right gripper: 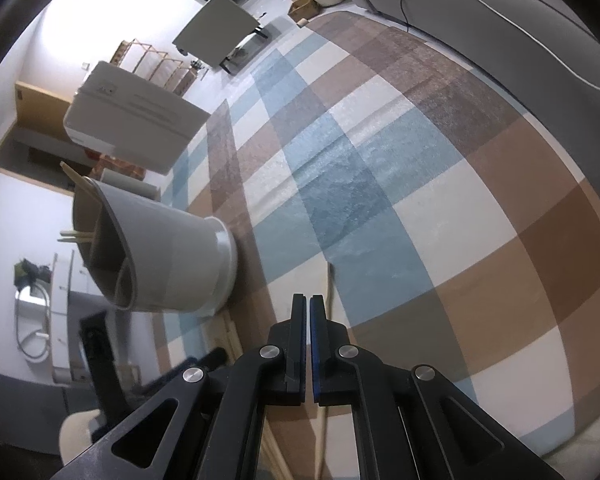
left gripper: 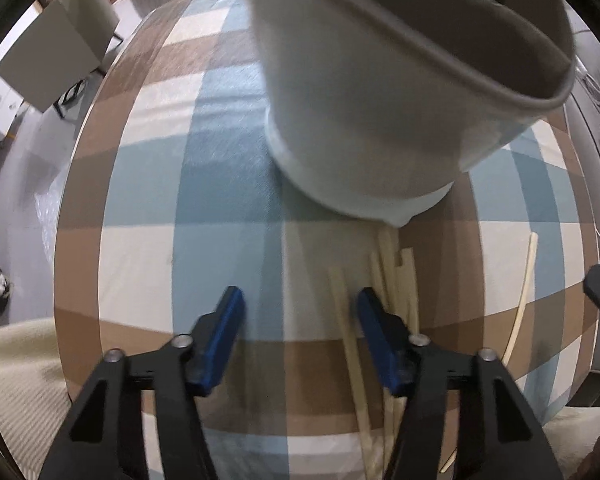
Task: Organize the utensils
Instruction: 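Close the right gripper on one chopstick while the left gripper reaches the pile, then lift the chopstick in the right gripper and drop it into the holder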
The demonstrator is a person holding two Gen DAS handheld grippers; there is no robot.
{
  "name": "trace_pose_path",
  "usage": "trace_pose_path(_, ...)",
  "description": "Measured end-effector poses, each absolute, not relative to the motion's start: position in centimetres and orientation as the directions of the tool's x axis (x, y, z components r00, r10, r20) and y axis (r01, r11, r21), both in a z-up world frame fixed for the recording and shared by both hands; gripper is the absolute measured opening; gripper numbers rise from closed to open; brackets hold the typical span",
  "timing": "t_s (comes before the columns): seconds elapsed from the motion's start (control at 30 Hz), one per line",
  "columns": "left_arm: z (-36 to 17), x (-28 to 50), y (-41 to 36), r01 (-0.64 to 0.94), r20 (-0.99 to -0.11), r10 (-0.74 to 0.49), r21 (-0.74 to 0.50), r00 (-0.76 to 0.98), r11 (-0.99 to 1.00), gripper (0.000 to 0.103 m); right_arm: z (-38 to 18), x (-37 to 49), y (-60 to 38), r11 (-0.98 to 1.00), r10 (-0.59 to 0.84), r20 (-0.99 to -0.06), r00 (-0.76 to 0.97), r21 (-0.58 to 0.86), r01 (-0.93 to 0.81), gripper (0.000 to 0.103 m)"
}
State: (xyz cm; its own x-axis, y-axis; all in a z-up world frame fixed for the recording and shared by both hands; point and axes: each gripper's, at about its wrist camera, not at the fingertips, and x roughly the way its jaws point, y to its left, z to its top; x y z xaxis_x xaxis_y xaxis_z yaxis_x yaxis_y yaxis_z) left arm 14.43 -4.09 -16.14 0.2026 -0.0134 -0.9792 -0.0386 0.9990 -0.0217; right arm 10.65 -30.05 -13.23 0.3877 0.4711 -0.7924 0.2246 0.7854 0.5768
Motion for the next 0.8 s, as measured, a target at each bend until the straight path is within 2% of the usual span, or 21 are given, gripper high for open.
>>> trace_pose_path(0.07,-15.9,14.4,-4.1,-0.021,-0.976,-0.018,-0.024,0.219,1.0,0.03,-13.5,11.0,-29.8,0.801,0.458,-0.807,0.372,0.557,0.221,0.006)
trace_pose_path(0.1,-15.8,14.5,-4.1,-0.012,-0.974,-0.025,-0.029,0.226,1.0,0.015,-13.6,11.2,-29.7,0.81,0.447,-0.816,0.365,0.543,0.221,0.01)
trace_pose_path(0.13,-15.8,13.8,-3.7,-0.011,-0.973,-0.03,-0.034,0.229,0.999,0.005,-13.8,11.4,-29.5,0.821,0.433,-0.827,0.357,0.526,0.221,0.017)
trace_pose_path(0.23,-16.0,13.8,-2.0,-0.04,-0.967,-0.096,-0.108,0.236,0.993,0.002,-14.4,12.1,-28.9,0.842,0.411,-0.847,0.336,0.494,0.217,0.027)
trace_pose_path(0.33,-15.7,14.4,-0.3,-0.086,-0.961,-0.135,-0.16,0.242,0.983,0.002,-14.8,13.0,-27.8,0.876,0.369,-0.876,0.31,0.439,0.2,0.032)
trace_pose_path(0.67,-12.2,14.3,4.8,-0.107,-0.893,-0.276,-0.333,0.357,0.937,0.002,-15.7,14.8,-23.4,0.979,0.165,-0.944,0.285,0.192,0.07,0.032)
trace_pose_path(0.7,-12.0,14.3,5.5,-0.112,-0.884,-0.294,-0.355,0.364,0.928,0.002,-15.7,14.8,-22.9,0.985,0.139,-0.948,0.286,0.162,0.059,0.029)
trace_pose_path(0.8,-11.3,13.7,6.3,-0.126,-0.867,-0.32,-0.392,0.383,0.911,0.002,-15.7,14.9,-21.8,0.997,0.063,-0.953,0.298,0.073,0.022,0.007)
